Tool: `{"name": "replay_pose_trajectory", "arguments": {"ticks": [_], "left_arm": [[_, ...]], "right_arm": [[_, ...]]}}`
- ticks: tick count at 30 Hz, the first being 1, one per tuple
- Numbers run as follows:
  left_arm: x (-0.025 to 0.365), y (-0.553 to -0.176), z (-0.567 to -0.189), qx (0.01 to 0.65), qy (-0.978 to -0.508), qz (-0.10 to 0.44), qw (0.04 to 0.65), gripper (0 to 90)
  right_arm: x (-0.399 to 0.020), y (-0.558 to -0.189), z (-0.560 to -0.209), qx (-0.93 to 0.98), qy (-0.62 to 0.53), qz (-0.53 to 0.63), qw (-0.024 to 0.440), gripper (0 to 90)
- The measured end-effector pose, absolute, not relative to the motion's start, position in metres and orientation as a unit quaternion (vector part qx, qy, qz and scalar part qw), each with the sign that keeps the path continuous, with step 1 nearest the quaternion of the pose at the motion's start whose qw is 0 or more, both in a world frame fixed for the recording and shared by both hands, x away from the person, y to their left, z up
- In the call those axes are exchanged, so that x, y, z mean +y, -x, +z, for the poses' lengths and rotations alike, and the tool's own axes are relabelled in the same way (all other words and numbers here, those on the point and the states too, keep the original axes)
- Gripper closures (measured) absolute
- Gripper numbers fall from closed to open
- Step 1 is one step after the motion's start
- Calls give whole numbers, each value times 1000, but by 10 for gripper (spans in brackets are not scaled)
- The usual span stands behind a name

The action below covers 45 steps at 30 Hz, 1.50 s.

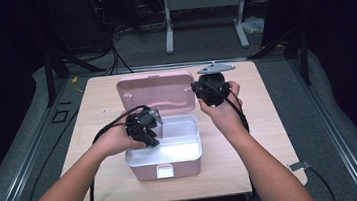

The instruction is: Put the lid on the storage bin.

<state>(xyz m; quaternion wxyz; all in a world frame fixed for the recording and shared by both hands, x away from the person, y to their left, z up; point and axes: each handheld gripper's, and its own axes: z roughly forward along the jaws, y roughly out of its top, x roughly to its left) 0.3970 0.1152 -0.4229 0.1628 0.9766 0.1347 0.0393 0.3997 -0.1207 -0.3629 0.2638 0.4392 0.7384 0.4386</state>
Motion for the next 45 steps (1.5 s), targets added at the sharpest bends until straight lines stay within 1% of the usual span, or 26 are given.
{"name": "replay_pose_trajectory", "arguments": {"ticks": [4, 9, 14, 18, 21, 23, 25, 26, 27, 28, 30, 33, 39, 45], "left_arm": [[130, -397, -415, 148, -970, 38, 187, 577], [150, -396, -403, 168, -959, 48, 225, 519], [171, -397, -399, 192, -949, 50, 246, 524], [183, -398, -400, 204, -945, 29, 253, 564], [189, -400, -402, 225, -941, 13, 251, 575], [194, -401, -401, 234, -936, 25, 260, 577], [201, -403, -399, 248, -932, 41, 262, 605], [204, -404, -398, 253, -930, 45, 264, 633], [206, -405, -397, 260, -927, 47, 268, 685], [210, -408, -395, 266, -924, 46, 271, 697], [215, -412, -391, 276, -920, 46, 274, 763], [224, -420, -382, 292, -913, 53, 282, 835], [232, -433, -367, 308, -904, 66, 289, 891], [238, -445, -349, 319, -895, 91, 299, 898]], "right_arm": [[-121, -399, -363, 739, -437, 439, 263, 862], [-122, -399, -364, 739, -436, 442, 262, 863], [-122, -398, -364, 739, -435, 441, 263, 863], [-122, -398, -364, 740, -434, 441, 264, 863], [-121, -398, -364, 740, -433, 440, 265, 863], [-121, -397, -364, 740, -433, 440, 266, 863], [-121, -396, -364, 740, -434, 440, 266, 863], [-121, -396, -364, 740, -434, 440, 267, 863], [-121, -396, -364, 739, -434, 440, 268, 863], [-121, -395, -365, 739, -434, 439, 269, 863], [-121, -395, -365, 738, -433, 441, 271, 864], [-122, -393, -365, 740, -431, 442, 267, 864], [-123, -393, -366, 740, -428, 445, 267, 864], [-122, -392, -366, 740, -427, 446, 268, 864]]}}
